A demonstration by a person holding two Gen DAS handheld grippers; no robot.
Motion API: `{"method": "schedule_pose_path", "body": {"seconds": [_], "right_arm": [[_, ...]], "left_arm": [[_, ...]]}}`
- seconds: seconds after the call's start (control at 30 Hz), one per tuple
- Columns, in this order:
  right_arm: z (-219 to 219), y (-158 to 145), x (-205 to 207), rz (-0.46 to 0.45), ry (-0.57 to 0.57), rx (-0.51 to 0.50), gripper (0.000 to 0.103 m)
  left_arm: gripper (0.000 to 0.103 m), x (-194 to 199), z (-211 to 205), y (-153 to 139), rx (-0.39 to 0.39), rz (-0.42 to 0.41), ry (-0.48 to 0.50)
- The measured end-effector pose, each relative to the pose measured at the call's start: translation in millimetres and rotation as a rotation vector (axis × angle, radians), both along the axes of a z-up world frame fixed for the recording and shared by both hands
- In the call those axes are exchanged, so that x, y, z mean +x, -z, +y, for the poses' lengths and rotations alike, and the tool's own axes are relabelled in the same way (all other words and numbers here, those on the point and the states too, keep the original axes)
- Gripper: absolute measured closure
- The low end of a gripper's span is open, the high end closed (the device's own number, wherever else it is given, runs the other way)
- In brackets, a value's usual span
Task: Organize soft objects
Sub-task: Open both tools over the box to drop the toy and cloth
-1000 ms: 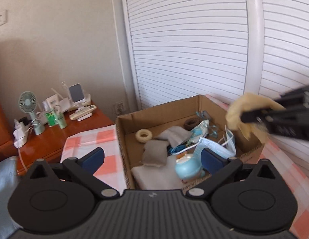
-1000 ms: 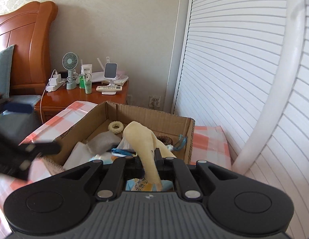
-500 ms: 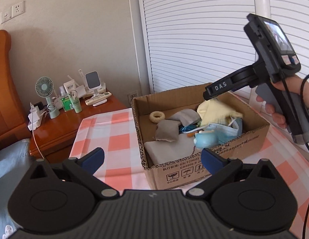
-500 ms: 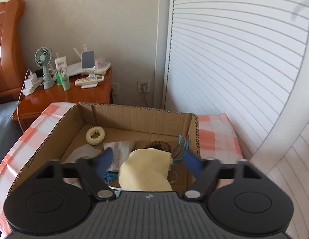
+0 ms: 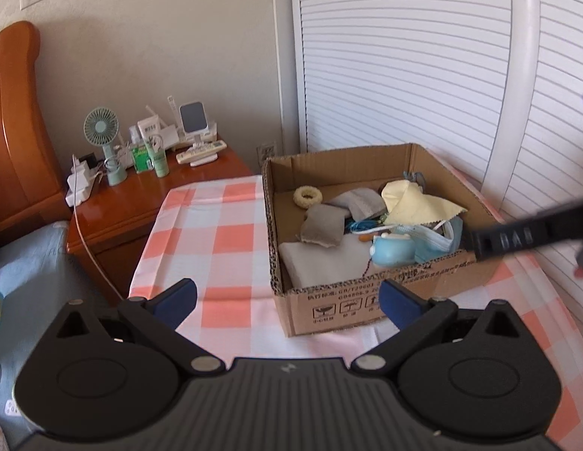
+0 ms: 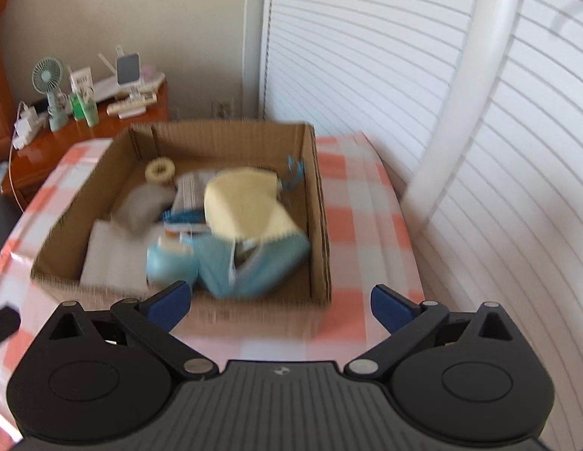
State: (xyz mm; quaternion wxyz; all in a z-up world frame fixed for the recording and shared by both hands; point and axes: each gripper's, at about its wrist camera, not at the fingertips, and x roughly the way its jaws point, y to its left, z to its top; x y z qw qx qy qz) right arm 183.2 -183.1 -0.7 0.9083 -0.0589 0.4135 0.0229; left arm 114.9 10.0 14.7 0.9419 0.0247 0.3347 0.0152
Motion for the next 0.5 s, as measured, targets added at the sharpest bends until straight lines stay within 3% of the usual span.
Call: {"method": "schedule_pose_path", "body": {"seconds": [0.23, 0.5], "right_arm": [[2, -1, -53, 0.012, 0.042, 0.015, 0.000], [0, -13, -70, -0.023, 0.057, 0.034, 0.000]], "left_arm": [[0.001, -7, -10, -8, -0.001, 0.023, 0.000], [0.001, -13, -11, -15, -0.003, 0.009, -0.005]]}}
